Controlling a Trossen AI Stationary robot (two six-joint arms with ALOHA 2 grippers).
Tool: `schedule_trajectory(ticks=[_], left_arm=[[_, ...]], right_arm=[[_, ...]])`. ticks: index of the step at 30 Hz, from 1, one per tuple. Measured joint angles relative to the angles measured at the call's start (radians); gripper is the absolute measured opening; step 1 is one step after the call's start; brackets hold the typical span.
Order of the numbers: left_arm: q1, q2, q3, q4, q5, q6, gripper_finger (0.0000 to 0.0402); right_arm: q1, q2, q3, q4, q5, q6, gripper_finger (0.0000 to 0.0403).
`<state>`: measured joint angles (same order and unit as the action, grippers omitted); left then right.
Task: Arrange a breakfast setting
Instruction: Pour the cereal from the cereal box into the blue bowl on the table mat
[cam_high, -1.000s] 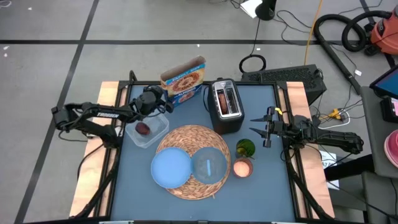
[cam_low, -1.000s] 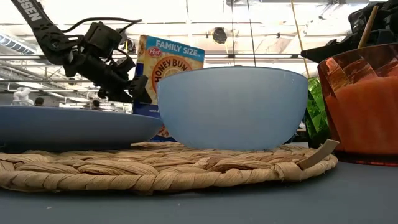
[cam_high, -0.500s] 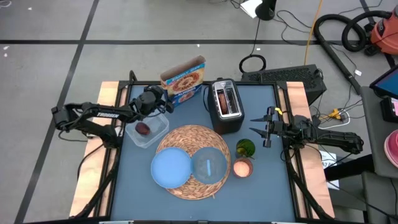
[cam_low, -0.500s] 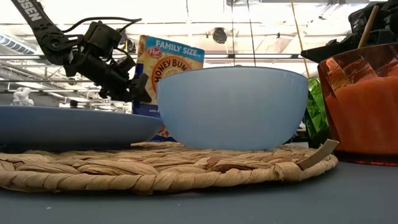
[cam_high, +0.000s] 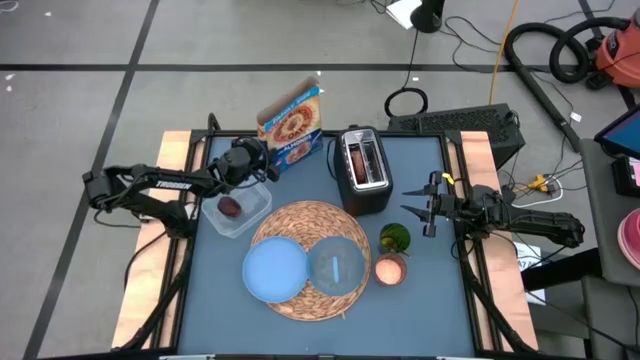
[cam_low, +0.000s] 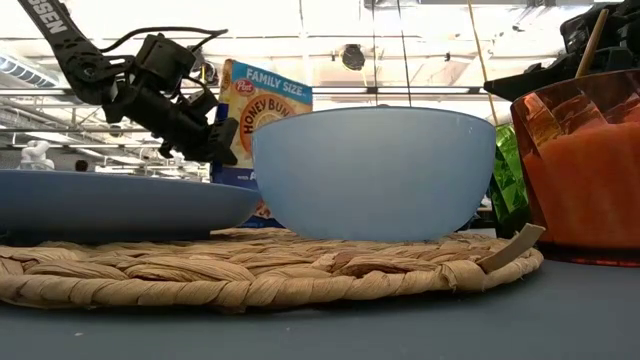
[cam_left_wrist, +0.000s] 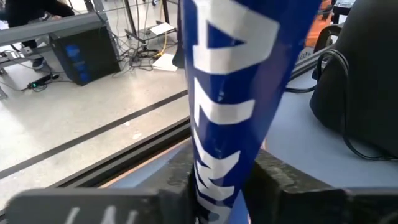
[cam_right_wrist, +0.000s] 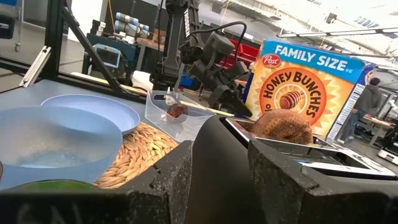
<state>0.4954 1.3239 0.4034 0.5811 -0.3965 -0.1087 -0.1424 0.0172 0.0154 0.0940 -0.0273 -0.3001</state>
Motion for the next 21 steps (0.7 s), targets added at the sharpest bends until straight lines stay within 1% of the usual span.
schedule_trajectory(ticks=[5, 9, 12, 21], left_arm=[[0.000, 0.000, 0.000, 0.001, 0.002, 0.000, 0.0053], [-0.001, 0.000, 0.000, 0.002, 0.024, 0.000, 0.0013], [-0.001, 0.000, 0.000, 0.010, 0.041, 0.010, 0.0008], [-0.016, -0.002, -0.001, 0.020, 0.041, 0.011, 0.0005]], right_arm=[[0.000, 0.000, 0.000, 0.000, 0.000, 0.000, 0.0150], [0.000, 0.000, 0.000, 0.000, 0.000, 0.000, 0.0150], [0.000, 0.000, 0.000, 0.000, 0.000, 0.000, 0.0150], [0.000, 0.000, 0.000, 0.000, 0.000, 0.000, 0.0150]])
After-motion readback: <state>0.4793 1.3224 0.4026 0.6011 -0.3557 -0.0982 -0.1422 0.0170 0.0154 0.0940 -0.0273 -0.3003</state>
